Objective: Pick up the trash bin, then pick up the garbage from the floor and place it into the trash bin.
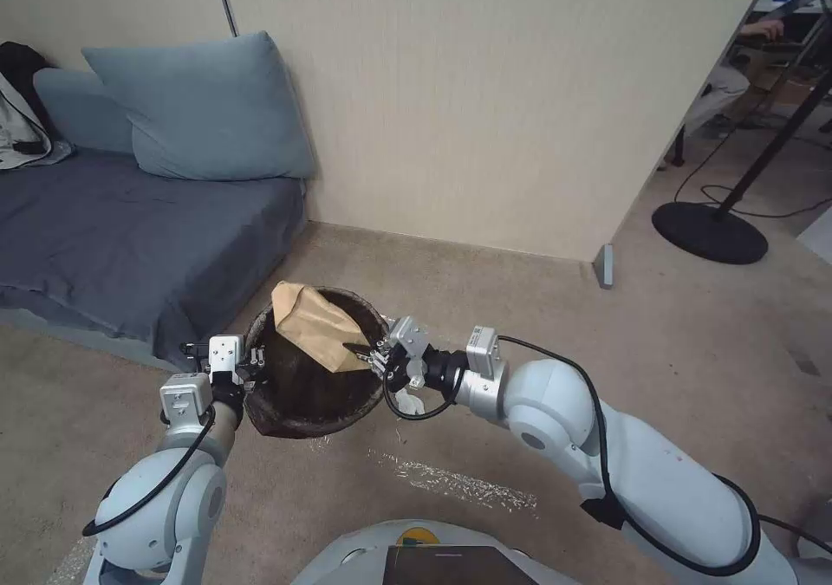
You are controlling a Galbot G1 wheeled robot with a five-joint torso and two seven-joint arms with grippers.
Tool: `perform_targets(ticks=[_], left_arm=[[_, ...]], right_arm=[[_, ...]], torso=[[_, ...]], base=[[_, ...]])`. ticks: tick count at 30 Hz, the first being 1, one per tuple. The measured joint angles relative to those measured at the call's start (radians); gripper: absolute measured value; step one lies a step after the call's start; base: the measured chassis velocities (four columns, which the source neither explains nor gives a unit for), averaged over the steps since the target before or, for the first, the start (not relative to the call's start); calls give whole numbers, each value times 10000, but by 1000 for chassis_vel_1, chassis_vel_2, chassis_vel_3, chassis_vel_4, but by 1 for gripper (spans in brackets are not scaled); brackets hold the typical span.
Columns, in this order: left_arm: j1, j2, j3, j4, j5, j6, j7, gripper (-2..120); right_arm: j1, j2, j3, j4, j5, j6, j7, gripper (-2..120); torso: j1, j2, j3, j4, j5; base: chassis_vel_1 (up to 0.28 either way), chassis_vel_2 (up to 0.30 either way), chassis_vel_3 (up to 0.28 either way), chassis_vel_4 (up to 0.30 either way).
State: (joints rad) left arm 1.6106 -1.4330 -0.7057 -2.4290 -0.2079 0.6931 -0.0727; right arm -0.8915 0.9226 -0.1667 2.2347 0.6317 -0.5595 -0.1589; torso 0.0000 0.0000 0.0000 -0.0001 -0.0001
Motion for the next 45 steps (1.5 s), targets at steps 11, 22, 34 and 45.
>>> perform_targets(ticks=[11,22,34,45], left_arm=[[40,-5,7,-125,-28,19,-38,4],[1,-77,67,-133,-9,23,-52,4],[23,-52,-51,-167,-86,9,-52,4],[62,19,-198,-157,-173,-57,-3,4]], right_arm=[[-2,166,-87,-157,-345,37,20,51],[3,239,228,-10,-296,121,69,91],[-981,132,2681,598,-184,560,-327,100],[-2571,307,4424,506,-546,1467,-73,100]], torso=[[0,0,0,1,1],[0,0,0,0,1],[0,0,-1,-1,2],[0,0,-1,0,3]], base=[[0,0,0,0],[0,0,0,0],[0,0,0,0],[0,0,0,0]])
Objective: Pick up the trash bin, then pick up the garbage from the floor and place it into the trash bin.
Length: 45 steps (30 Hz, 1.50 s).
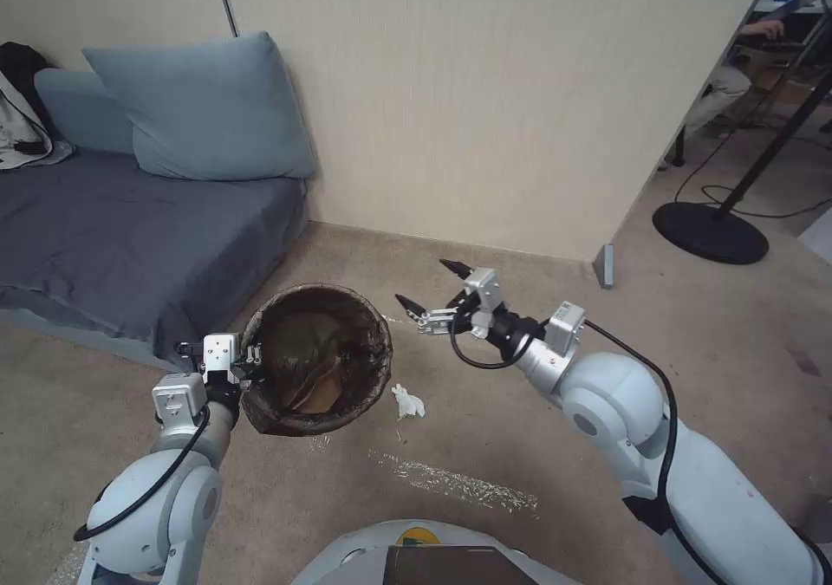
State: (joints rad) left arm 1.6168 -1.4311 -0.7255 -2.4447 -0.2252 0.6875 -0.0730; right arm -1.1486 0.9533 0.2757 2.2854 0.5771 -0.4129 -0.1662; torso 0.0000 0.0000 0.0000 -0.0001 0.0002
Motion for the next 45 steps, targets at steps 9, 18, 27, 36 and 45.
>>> perform_targets(ticks=[9,18,27,36,45], left_arm=[[19,90,-46,0,-76,0,29,4],[24,111,-30,-135,-84,13,38,4],[110,149,-33,-338,-88,73,40,4],[183,119,-35,-430,-46,78,35,4],[188,89,8,-512,-19,109,20,4]], right_arm=[[-1749,-13,2056,-719,-237,582,-757,100],[-2063,289,1931,-2533,-892,1377,-1228,100],[-1423,464,963,-4520,-1722,1910,-2214,100],[-1201,766,378,-4967,-2067,970,-2365,100],[-757,1127,-141,-5579,-2562,283,-2313,100]], torso=[[0,0,0,-1,-1],[0,0,0,1,-2],[0,0,0,2,-3],[0,0,0,0,-3],[0,0,1,1,-3]], base=[[0,0,0,0],[0,0,0,0],[0,0,0,0],[0,0,0,0],[0,0,0,0]])
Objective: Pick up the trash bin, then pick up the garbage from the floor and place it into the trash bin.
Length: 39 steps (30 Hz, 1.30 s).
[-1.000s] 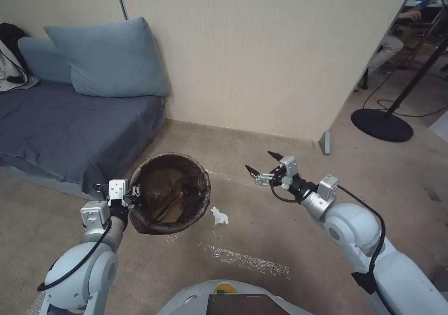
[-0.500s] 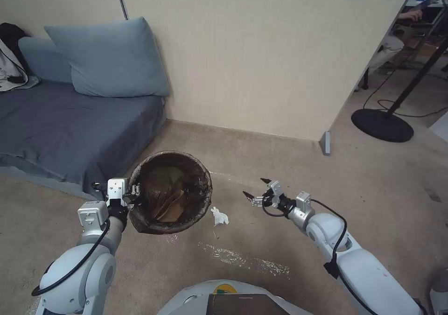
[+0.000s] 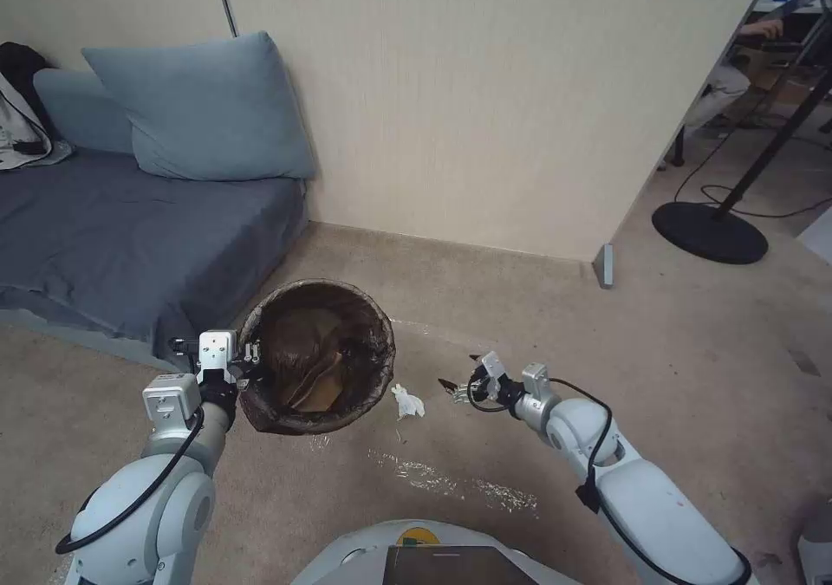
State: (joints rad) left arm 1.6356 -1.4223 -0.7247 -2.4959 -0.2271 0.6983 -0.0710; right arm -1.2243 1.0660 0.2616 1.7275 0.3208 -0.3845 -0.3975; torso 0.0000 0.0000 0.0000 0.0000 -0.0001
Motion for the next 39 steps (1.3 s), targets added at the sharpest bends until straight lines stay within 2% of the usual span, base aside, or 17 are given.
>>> perform_targets(ticks=[11,24,39], left_arm=[[-24,-15,29,-45,2,52,-6,4],[-12,-28,-174,52,-86,59,22,4],[110,-24,-550,137,-237,-18,169,4]], right_arm=[[907,894,-899,-1402,-749,124,194,100],[1469,1761,-1572,-2496,-1195,189,355,100],[1759,2230,-1886,-3329,-1652,359,350,100]], torso=[[0,0,0,0,0],[0,0,0,-1,-1],[0,0,0,-1,-1]], base=[[0,0,0,0],[0,0,0,0],[0,0,0,0]])
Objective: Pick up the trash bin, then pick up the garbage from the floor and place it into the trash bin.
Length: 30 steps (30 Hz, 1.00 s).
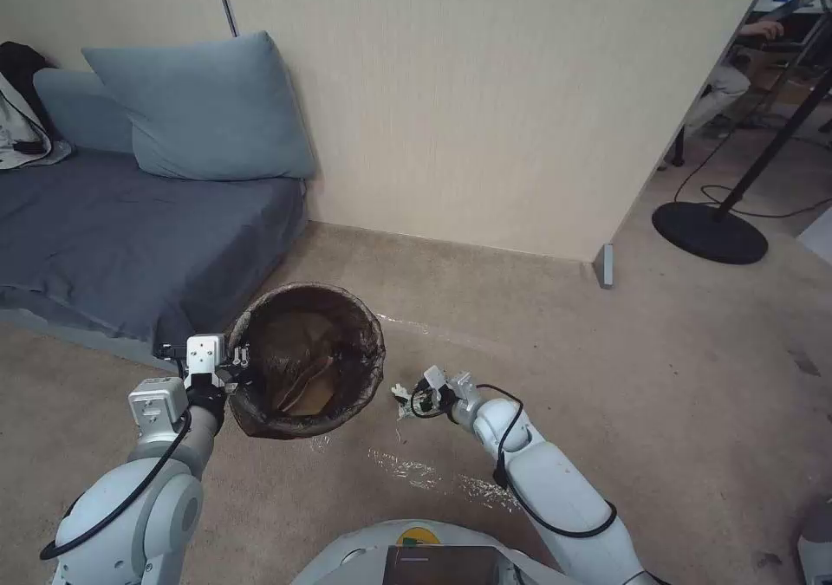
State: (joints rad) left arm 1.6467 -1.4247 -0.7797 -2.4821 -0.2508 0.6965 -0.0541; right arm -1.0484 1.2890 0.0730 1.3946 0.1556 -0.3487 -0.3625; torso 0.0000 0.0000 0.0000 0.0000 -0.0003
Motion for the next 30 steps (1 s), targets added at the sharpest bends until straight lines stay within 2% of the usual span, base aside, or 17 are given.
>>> perform_targets(ticks=[19,30], left_arm=[[-22,-21,13,97,-46,-39,42,4],[-19,-30,12,134,-39,-61,58,4]], right_arm=[[600,872,-243,-2374,-1266,609,276,100],[805,1148,-311,-3105,-1513,750,340,100]], torso=[[0,0,0,0,2],[0,0,0,0,2]], base=[[0,0,0,0],[0,0,0,0]])
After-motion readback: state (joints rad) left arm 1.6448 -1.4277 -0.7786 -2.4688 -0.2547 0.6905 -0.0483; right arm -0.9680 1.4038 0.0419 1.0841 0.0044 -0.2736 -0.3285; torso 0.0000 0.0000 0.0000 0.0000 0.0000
